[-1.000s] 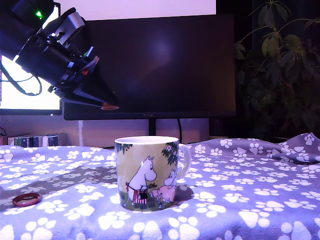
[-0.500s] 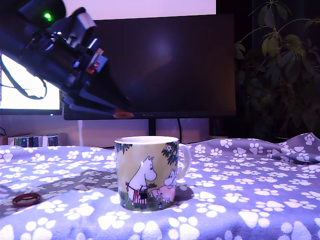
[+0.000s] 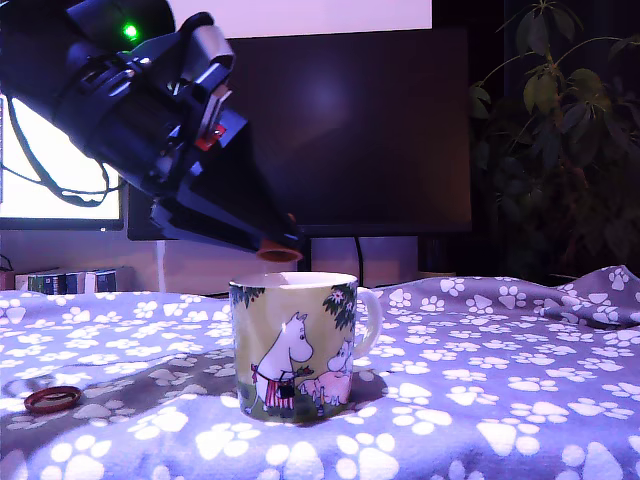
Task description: Pick up the coffee capsules on the table and drop them inside the coffee cup
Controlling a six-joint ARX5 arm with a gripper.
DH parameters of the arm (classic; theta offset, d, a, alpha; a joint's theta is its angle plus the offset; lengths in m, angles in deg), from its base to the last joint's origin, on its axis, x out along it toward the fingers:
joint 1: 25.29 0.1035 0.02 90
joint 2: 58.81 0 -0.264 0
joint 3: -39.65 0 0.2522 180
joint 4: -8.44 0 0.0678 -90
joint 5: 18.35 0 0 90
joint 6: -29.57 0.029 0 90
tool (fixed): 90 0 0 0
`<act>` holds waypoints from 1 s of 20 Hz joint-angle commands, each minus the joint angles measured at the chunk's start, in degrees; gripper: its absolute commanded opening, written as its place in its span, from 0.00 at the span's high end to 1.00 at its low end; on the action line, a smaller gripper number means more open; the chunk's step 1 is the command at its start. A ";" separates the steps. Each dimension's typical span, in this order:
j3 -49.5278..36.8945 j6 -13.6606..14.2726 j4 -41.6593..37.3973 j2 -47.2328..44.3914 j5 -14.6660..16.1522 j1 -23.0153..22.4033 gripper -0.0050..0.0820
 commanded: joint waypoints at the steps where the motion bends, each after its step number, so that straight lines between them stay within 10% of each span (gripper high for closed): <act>1: -1.27 0.04 -0.37 0.44 0.00 -0.61 0.84; 14: -1.27 2.60 0.15 -0.44 -7.50 -4.24 0.70; 20: -1.27 2.60 0.37 -0.44 -7.45 -4.24 0.34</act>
